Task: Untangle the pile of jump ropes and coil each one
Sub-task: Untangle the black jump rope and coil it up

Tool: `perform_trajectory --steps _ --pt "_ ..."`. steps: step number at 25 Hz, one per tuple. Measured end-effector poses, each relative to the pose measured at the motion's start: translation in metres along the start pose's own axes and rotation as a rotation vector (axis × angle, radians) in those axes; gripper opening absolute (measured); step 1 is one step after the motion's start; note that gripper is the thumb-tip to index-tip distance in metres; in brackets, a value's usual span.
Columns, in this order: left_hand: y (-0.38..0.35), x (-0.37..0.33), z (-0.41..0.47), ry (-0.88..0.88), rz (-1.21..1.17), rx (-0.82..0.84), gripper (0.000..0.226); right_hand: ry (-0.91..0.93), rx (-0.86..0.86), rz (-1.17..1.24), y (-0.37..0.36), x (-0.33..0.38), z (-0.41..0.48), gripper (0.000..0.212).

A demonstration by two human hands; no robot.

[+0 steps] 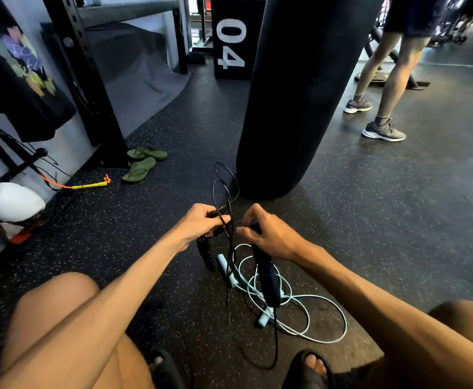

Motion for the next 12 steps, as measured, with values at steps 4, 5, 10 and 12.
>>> perform_trajectory --steps 4,5,10,12 --pt "-0.011 -0.01 0.003 -0.071 0.327 -0.067 0.033 0.041 -0.058 0.065 0.006 0.014 0.0 0.03" --pt "-0.016 -0.013 0.003 -0.09 0.381 -0.061 0.036 0.031 -0.052 0.075 0.005 0.017 0.001 0.028" --pt "-0.026 -0.009 0.0 -0.098 0.412 0.003 0.04 -0.036 -0.065 0.105 0.004 0.016 0.005 0.019" --pt "-0.01 -0.003 -0.002 -0.003 0.153 0.041 0.029 -0.093 -0.121 0.105 0.012 0.004 0.007 0.023"
Point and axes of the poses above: each hand's wrist, its own z-axis towards the middle knuckle, its own y-axis out of the back of the hand, x = y × z, the point moved 1 cm from there along z, towards the middle knuckle, and after that the axes turned 9 degrees about -y, right-handed, at the moved point
